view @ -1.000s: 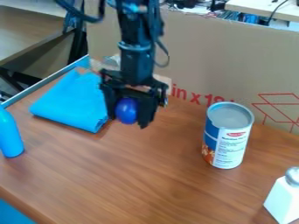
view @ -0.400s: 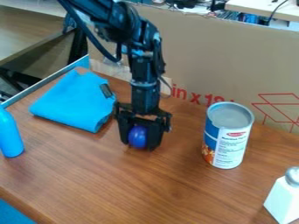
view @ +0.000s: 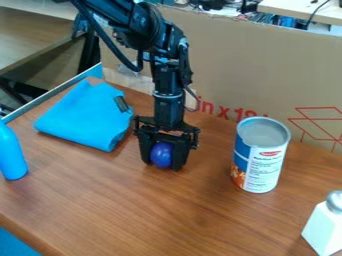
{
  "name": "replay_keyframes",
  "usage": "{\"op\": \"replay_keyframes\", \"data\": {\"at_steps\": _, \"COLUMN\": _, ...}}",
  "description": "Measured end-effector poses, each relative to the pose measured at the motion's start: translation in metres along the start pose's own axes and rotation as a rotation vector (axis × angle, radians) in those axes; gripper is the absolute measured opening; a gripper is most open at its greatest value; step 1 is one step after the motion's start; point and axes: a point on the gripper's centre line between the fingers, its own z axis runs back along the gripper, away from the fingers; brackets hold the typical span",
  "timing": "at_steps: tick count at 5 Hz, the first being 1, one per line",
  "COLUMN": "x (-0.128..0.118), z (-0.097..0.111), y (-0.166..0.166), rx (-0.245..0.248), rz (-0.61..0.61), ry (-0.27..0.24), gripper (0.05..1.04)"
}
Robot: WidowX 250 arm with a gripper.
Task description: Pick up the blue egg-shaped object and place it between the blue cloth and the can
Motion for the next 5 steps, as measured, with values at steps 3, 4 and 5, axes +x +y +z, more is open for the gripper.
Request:
{"op": "replay_keyframes", "data": {"at_steps": 3, "x": -0.016, "z": 0.040, "y": -0.008, "rx": -0.007, "rz": -0.047, "ry": -0.016, "gripper": 1.000}}
{"op": "replay_keyframes", "data": {"at_steps": 4, "x": -0.034, "z": 0.071, "y": -0.002, "rx": 0.005, "rz": -0.068, "ry": -0.053, "gripper": 1.000}}
{"op": "replay_keyframes", "data": {"at_steps": 5, "x": -0.075, "z": 0.092, "y": 0.024, "rx": 0.040, "rz": -0.061, "ry": -0.055, "gripper": 1.000}}
